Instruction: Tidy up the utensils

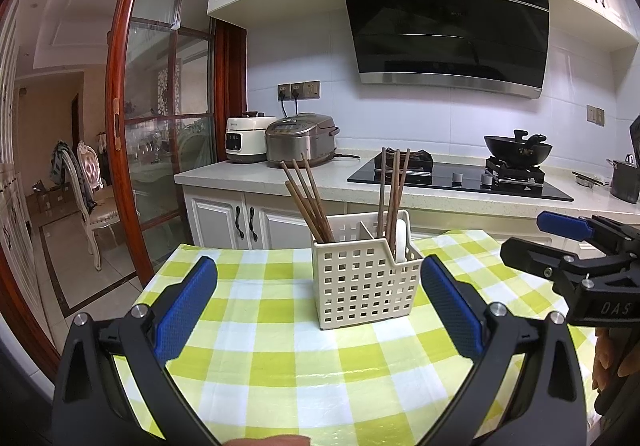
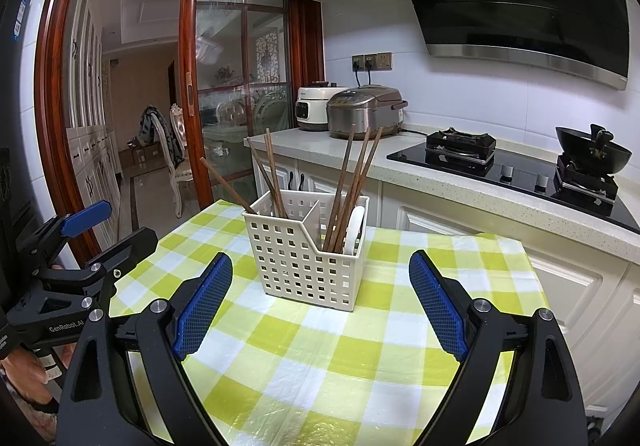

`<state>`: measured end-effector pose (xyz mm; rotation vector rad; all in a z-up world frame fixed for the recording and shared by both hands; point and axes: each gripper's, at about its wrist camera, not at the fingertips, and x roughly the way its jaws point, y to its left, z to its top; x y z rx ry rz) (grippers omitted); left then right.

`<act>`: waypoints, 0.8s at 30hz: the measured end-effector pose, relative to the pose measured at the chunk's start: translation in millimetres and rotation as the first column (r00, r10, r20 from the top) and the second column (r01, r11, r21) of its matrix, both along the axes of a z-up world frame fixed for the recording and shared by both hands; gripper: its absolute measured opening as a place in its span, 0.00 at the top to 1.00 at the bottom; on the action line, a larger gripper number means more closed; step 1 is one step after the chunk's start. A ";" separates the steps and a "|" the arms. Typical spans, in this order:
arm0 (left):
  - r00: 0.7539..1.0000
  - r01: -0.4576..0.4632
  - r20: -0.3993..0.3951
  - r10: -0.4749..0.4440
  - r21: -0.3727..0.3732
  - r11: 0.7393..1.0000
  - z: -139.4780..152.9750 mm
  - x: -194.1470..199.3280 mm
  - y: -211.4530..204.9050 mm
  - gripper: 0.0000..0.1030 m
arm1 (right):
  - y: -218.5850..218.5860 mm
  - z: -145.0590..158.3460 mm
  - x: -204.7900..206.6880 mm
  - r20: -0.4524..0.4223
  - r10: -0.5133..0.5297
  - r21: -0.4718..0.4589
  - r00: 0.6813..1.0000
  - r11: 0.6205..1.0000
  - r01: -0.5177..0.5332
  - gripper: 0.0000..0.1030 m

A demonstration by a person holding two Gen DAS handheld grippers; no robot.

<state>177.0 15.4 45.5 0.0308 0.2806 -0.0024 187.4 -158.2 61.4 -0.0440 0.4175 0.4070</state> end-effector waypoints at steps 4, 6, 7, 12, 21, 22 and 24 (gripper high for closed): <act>1.000 0.012 -0.002 -0.012 -0.011 1.000 0.1 0.0 0.4 0.04 | -0.3 0.1 0.3 0.000 0.001 0.001 1.000 1.000 -0.001 0.18; 1.000 0.011 -0.003 -0.011 -0.013 1.000 0.0 -0.1 0.2 0.04 | 0.1 0.0 0.4 -0.001 0.000 0.002 1.000 1.000 0.000 0.18; 1.000 0.011 -0.003 -0.011 -0.012 1.000 -0.2 -0.2 0.0 0.04 | -0.3 0.1 0.3 0.000 0.001 0.001 1.000 1.000 -0.001 0.18; 1.000 -0.001 0.000 0.001 -0.011 1.000 -0.3 -0.2 -0.9 0.04 | -0.3 0.1 0.2 0.000 0.001 0.002 1.000 1.000 -0.001 0.18; 1.000 -0.019 0.009 0.019 -0.011 1.000 0.3 -0.7 1.2 0.04 | -0.1 -1.3 -1.3 -0.003 -0.001 0.002 1.000 1.000 0.001 0.18; 1.000 -0.016 0.010 0.017 -0.014 1.000 0.5 -0.6 1.6 0.04 | -0.1 -1.3 -1.1 -0.002 -0.001 0.001 1.000 1.000 0.001 0.18; 1.000 -0.008 0.011 0.008 -0.031 0.999 1.0 -0.5 2.8 0.04 | 0.0 -1.9 -2.1 -0.002 -0.002 0.001 1.000 1.000 0.002 0.18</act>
